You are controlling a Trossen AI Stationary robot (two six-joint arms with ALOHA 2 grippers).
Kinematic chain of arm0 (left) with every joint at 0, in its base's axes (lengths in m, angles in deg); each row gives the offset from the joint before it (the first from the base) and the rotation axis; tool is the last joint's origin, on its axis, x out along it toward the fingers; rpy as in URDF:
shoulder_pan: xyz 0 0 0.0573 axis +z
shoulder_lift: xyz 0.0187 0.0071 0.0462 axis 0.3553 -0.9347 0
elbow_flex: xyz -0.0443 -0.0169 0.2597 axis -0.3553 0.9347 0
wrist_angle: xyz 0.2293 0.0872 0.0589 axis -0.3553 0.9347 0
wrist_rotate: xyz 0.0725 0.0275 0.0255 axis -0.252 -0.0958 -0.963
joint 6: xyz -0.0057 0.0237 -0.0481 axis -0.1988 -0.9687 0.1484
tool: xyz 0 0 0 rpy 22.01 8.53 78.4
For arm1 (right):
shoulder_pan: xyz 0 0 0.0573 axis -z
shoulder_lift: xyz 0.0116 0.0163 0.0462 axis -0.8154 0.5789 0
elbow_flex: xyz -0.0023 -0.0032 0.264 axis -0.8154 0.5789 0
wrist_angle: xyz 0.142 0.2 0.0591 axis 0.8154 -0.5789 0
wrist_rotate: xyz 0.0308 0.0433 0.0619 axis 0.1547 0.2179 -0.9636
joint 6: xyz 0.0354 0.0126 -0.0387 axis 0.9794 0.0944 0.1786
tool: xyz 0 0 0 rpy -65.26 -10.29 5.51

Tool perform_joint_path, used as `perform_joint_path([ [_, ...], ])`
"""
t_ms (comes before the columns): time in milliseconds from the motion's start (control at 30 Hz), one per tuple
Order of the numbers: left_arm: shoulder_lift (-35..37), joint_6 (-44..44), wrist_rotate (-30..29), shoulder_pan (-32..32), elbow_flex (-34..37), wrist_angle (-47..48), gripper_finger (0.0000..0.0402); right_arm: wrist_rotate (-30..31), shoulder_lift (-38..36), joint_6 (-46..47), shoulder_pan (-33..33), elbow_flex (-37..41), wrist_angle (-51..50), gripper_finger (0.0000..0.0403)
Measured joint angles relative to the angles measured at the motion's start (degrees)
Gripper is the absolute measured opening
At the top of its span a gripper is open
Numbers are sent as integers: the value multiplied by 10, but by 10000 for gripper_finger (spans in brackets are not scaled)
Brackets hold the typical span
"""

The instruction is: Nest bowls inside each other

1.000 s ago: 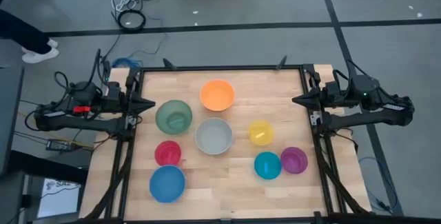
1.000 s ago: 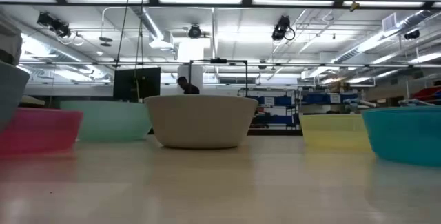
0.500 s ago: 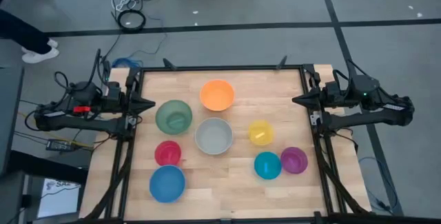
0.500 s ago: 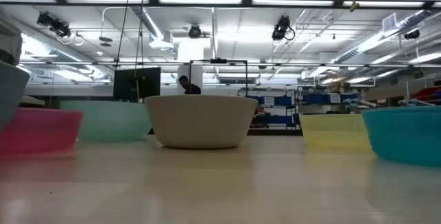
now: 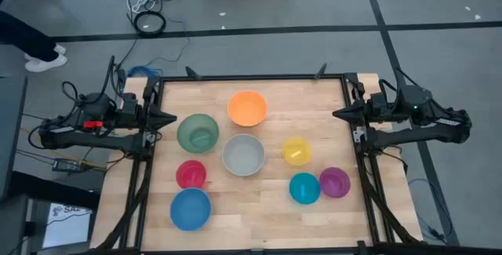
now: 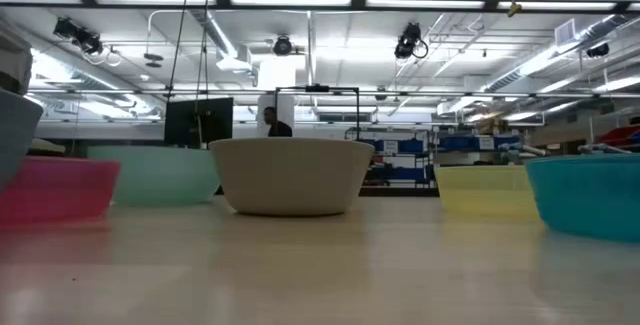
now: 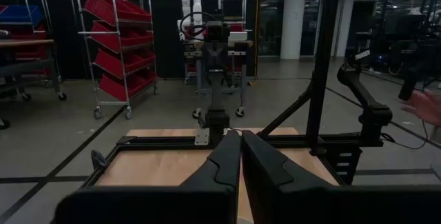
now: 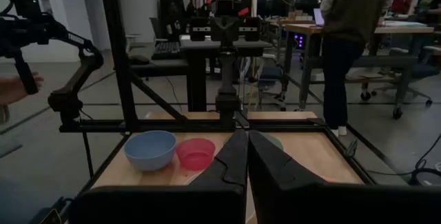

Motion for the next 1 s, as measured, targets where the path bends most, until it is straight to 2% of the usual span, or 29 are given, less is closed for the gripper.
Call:
perform_joint_path([
  [167, 0, 0, 0, 0, 0, -4, 25, 0, 0, 0, 0, 0, 0, 1],
  [367, 0, 0, 0, 0, 0, -71, 25, 0, 0, 0, 0, 0, 6, 2],
  [667, 0, 1, -3, 0, 0, -229, 25, 0, 0, 33, 0, 0, 131, 1],
  [767, 0, 32, -5, 0, 0, -267, 25, 0, 0, 36, 0, 0, 169, 1],
  [833, 0, 62, -1, 0, 0, -274, 25, -2, 0, 66, 0, 0, 199, 1],
  [900, 0, 56, 2, 0, 0, -273, 25, -13, -2, 96, 0, 0, 210, 3],
  [1000, 0, 43, 2, 0, 0, -261, 25, -8, -3, 87, 0, 0, 224, 4],
])
